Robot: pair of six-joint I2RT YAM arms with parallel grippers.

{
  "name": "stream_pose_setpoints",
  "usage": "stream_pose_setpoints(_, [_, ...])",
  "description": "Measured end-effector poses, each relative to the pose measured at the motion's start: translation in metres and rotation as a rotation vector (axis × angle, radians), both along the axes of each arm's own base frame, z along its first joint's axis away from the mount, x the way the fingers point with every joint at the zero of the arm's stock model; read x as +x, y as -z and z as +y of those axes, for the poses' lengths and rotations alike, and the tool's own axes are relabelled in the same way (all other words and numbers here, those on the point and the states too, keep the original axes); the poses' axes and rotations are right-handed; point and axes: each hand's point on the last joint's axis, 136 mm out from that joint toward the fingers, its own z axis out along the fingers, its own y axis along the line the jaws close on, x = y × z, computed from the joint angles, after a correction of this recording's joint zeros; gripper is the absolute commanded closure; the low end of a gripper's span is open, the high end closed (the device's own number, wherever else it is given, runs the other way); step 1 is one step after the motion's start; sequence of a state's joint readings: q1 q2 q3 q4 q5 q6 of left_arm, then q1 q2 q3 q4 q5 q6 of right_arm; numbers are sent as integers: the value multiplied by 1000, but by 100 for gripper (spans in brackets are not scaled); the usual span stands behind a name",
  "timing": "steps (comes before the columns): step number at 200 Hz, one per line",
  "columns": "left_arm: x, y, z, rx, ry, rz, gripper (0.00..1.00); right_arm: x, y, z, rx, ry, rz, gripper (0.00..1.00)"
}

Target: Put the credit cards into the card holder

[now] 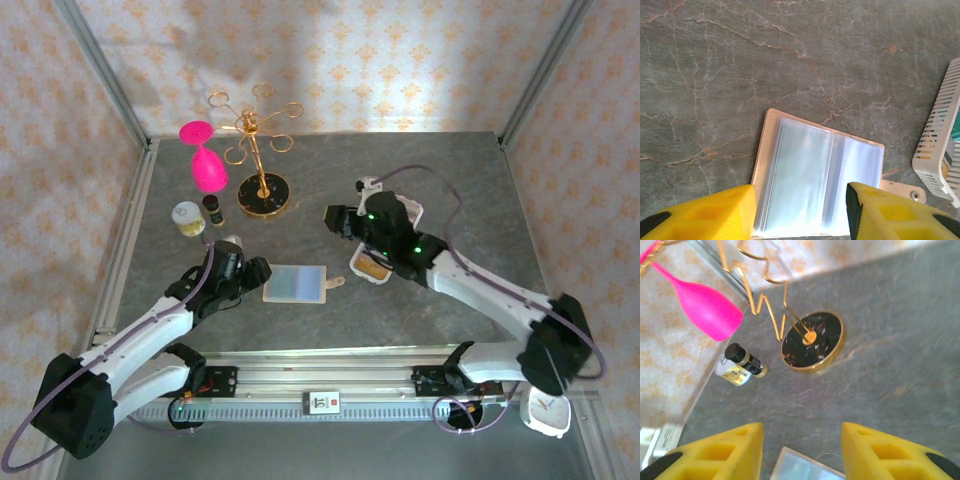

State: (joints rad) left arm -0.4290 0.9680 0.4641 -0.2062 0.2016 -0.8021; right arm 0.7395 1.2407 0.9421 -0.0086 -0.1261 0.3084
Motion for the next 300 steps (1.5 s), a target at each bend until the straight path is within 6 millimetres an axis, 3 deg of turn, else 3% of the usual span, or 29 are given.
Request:
stream_pose_setpoints(17, [3, 4, -1, -4, -9, 11, 48, -14, -11, -20, -156, -57, -154, 35])
stream_pose_setpoints(43, [9, 6, -4, -11, -22, 27, 48, -16, -4, -58, -423, -109, -285, 33])
stream_pose_setpoints(76, [22, 2, -10, -17, -35, 37, 48, 13, 46, -124, -755, -141, -216, 27])
stream_pose_setpoints(104, [34, -3, -14, -26, -47, 32, 47, 28, 95, -148, -941, -243, -130, 23])
stream_pose_setpoints(128, [39, -5, -16, -27, -51, 29, 47, 35, 129, -153, -1027, -332, -80, 18])
stream_pose_setpoints(154, [41, -1, -17, -22, -53, 41, 47, 40, 148, -148, -1059, -408, -68, 13])
stream_pose_setpoints(179, [41, 3, -16, -15, -55, 53, 46, 47, 151, -142, -1069, -443, -100, 11])
stream_pose_setpoints(185, [41, 3, -16, -15, -55, 54, 46, 48, 151, -141, -1073, -446, -107, 5])
stream_pose_setpoints(195, [41, 3, -16, -15, -56, 53, 46, 50, 153, -140, -1085, -457, -120, 3])
stream_pose_setpoints(300, [42, 12, -17, -6, -57, 76, 46, 79, 163, -134, -1206, -450, -215, 3])
